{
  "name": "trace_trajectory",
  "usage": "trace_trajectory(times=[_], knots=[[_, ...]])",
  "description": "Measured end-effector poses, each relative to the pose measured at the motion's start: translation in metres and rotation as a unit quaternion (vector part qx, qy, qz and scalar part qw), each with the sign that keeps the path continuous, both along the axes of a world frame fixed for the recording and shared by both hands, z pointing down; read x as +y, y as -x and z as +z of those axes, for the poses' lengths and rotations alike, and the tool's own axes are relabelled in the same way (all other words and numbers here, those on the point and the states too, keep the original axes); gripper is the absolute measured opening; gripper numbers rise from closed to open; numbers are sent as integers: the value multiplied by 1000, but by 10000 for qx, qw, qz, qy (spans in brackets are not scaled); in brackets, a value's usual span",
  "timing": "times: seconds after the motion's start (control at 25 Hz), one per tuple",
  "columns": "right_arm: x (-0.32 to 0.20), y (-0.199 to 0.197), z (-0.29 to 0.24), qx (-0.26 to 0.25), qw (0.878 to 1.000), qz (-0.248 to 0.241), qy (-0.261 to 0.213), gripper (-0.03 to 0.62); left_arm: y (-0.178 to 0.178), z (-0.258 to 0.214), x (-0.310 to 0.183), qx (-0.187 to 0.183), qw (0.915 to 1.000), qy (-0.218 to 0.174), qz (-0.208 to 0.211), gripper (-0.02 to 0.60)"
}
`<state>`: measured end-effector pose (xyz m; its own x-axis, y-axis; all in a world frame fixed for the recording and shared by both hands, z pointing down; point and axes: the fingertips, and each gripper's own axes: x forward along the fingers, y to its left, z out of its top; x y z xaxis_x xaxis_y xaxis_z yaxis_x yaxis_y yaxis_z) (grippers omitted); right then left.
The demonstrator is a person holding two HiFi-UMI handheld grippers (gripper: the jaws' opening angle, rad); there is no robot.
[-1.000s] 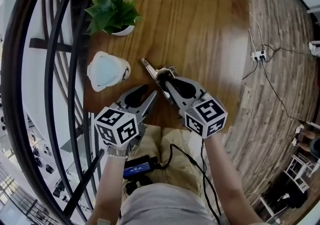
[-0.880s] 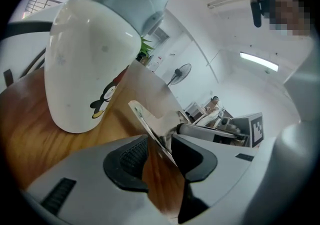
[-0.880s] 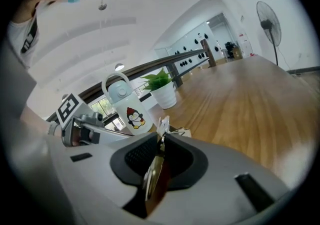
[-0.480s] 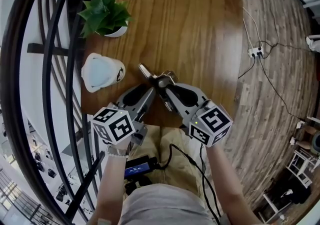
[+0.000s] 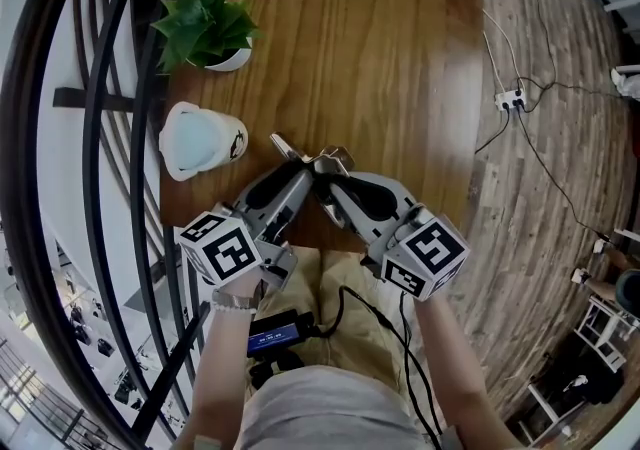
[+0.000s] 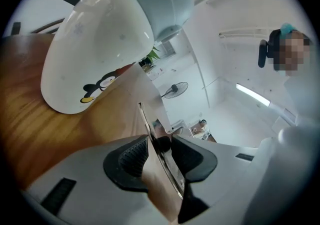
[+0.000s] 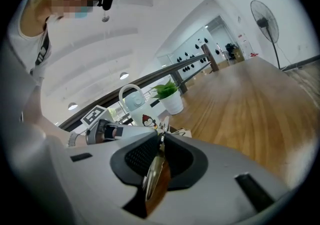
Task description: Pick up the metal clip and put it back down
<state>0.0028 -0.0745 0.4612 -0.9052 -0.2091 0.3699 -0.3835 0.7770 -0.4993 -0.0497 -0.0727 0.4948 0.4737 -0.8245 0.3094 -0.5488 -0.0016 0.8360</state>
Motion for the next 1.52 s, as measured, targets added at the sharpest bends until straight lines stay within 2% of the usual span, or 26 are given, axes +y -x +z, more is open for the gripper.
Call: trace_trajectory(times=[0.28,0.68,1.04,1.16,1.52], knots=[[5,2,-7,-92,9999,-74,-19,51,1,-13,-2,58,9996,-236,127,147],[9,-5,-32,-118,9997,18,-221,49,-5,-47,-3,-316,9966,-588,488,144],[14,-10,-73,-223,9981,195,-546,49,-12,-101,-5,-452,9918,-1017,627,141],[15,-13,-94,-324,9968,271,-686,48,-16,-128,-6,-576,9879,-1266,682,141],[19,-14,-157,-643,9898,378,-1213,48,-19,-201,-4,-1126,9689,-2045,820,141]])
